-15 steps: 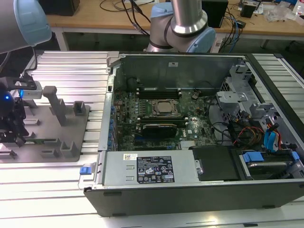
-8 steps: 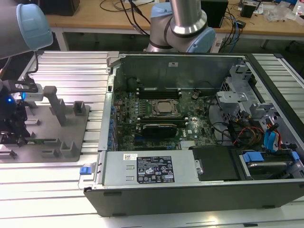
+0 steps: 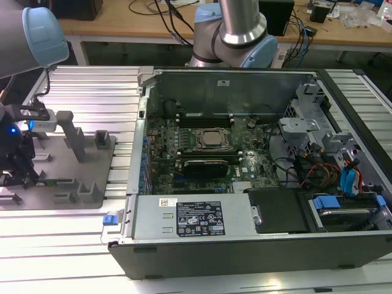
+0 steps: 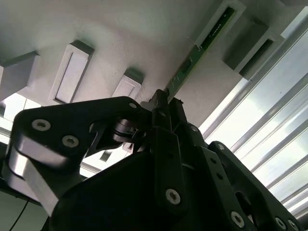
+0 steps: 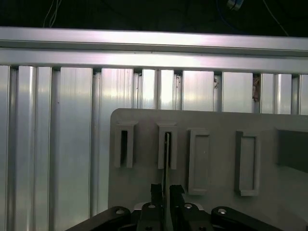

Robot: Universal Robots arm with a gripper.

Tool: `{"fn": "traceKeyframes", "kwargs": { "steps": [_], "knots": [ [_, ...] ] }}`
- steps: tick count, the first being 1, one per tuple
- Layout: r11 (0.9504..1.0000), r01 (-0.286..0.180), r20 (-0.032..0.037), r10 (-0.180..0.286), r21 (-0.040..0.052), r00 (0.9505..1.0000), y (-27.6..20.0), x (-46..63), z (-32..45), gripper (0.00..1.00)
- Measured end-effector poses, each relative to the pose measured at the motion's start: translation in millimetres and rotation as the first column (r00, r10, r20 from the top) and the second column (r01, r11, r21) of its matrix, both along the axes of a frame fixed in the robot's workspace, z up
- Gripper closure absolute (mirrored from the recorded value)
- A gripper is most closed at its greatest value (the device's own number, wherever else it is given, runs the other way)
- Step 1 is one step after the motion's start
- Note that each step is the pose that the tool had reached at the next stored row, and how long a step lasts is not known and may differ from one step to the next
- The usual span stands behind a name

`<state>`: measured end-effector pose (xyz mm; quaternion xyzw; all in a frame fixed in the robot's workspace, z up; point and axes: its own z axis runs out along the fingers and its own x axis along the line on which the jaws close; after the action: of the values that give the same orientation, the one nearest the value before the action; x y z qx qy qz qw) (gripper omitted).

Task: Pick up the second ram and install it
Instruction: 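Pick up the second ram and move it above second insertion slot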

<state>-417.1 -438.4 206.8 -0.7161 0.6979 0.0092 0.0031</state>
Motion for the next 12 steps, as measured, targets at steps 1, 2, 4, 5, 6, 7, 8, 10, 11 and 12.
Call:
{"fn": "traceKeyframes", "kwargs": {
  "steps": [1, 2, 4, 5, 6, 7, 8, 10, 11, 12],
  "knots": [
    [1.0000, 0.000, 0.0001, 0.000, -0.0013, 1.0000, 0.1, 0.1, 1.0, 0.81],
    [1.0000, 0.000, 0.0001, 0.000, -0.0014, 1.0000, 0.1, 0.1, 1.2, 0.81],
    [1.0000, 0.000, -0.0001, 0.000, -0.0015, 1.0000, -0.1, -0.1, 1.3, 0.81],
    [1.0000, 0.000, -0.0002, 0.000, -0.0016, 1.0000, -0.5, -0.1, 1.4, 0.81],
    [1.0000, 0.000, -0.0002, 0.000, -0.0015, 1.0000, -0.9, 0.1, 1.4, 0.81],
    [1.0000, 0.000, 0.0000, 0.000, -0.0015, 1.0000, -0.9, 0.1, 1.4, 0.81],
    [1.0000, 0.000, 0.0001, 0.000, -0.0014, 1.0000, -1.0, 0.1, 1.3, 0.81],
    [1.0000, 0.000, 0.0001, 0.000, -0.0014, 1.0000, -1.2, 1.2, 1.2, 0.81],
    [1.0000, 0.000, 0.0000, 0.000, -0.0015, 1.0000, -1.1, 1.6, 1.2, 0.81],
    [1.0000, 0.000, 0.0000, 0.000, -0.0015, 1.0000, -1.0, 1.7, 1.2, 0.81]
  ]
}}
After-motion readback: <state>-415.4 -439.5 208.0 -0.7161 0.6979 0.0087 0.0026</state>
